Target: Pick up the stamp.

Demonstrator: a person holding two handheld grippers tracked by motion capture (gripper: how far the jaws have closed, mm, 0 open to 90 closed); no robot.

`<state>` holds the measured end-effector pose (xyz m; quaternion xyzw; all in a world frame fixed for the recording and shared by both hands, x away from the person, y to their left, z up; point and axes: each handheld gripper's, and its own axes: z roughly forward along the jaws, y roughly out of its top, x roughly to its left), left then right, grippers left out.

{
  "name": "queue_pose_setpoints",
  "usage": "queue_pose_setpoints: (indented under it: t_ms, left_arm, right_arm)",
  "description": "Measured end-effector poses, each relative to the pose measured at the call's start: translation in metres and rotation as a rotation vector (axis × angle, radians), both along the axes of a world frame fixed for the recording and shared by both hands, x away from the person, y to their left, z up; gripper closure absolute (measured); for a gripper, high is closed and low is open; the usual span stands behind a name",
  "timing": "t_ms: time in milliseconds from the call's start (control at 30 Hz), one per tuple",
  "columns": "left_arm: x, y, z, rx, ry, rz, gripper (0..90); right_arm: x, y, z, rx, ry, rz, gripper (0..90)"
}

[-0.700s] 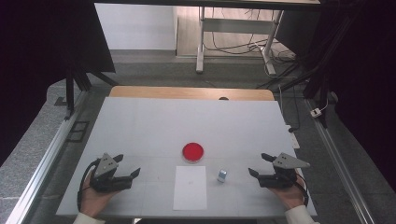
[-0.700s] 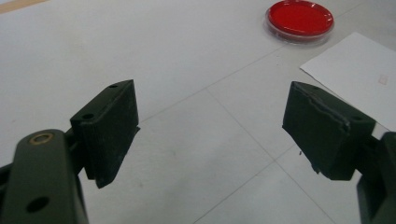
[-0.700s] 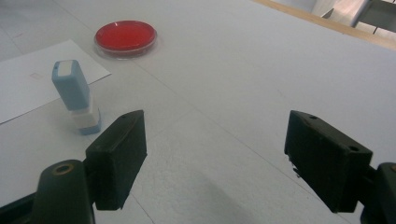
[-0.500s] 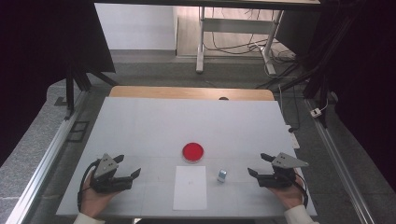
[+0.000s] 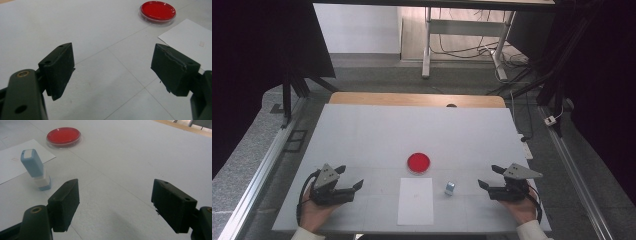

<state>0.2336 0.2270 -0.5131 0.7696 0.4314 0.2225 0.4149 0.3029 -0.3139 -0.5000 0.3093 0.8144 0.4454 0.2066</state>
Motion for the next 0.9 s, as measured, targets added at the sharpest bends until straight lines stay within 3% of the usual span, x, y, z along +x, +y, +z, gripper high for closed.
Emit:
queue_pose_setpoints:
  t_ms: [633, 700, 767, 900]
  left_arm:
    - [0.0, 0.0, -0.001, -0.002, 0.011, 0.004, 18.9]
    - [-0.001, 0.0, -0.001, -0.004, 0.011, 0.005, 18.9]
    - [-0.001, 0.0, -0.001, -0.003, 0.013, 0.007, 18.9]
    - [0.001, -0.002, -0.001, -0.005, 0.015, 0.003, 18.9]
  right_arm:
    - [-0.004, 0.004, 0.008, 0.044, -0.023, 0.024, 22.8]
    - [-0.005, 0.006, 0.011, 0.056, -0.027, 0.029, 22.8]
    - [-0.005, 0.008, 0.013, 0.098, -0.019, 0.042, 23.2]
    - [-0.006, 0.012, 0.017, 0.11, -0.02, 0.062, 23.4]
